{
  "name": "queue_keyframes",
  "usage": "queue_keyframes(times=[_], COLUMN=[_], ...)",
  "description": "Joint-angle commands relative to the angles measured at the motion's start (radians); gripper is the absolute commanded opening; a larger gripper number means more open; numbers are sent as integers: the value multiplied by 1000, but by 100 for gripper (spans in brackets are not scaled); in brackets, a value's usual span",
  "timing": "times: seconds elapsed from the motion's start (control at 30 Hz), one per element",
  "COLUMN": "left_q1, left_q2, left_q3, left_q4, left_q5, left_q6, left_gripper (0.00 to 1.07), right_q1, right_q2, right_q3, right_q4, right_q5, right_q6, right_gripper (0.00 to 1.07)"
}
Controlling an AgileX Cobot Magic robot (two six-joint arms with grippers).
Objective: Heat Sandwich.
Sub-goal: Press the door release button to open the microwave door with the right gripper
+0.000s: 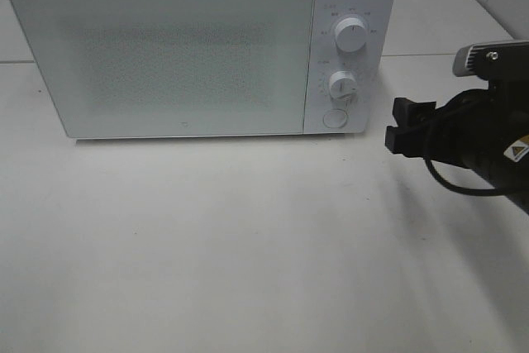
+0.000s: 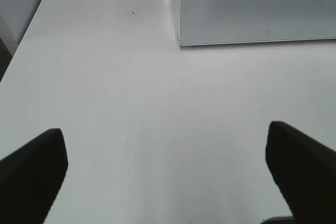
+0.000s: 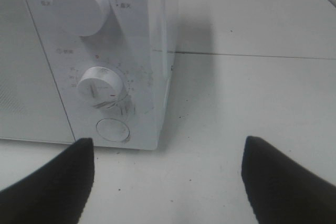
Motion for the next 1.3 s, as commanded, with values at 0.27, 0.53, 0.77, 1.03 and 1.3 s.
queue_keyframes(times=[0.27,0.53,0.77,1.03,1.3], left_q1=[4,4,4,4,4], left_q2=[-23,-23,-23,-23,-23], left_q3=[3,3,3,3,3], left_q4=[-2,-2,-2,-2,-2], left_q5=[-8,-8,-8,-8,-8], left_q6=[-4,-4,-4,-4,-4], left_gripper=[98,98,98,98,98], right_q1=[157,239,265,265,265], right_q2=[92,172,219,227,227], right_q3=[-31,-105,-162,-175,-175], right_q4=[228,305,329,331,331], right_q5=[-75,-76,-58,-47,-18], right_q6=[-54,-92,-103,-112,-20], right_gripper=[76,76,76,76,76])
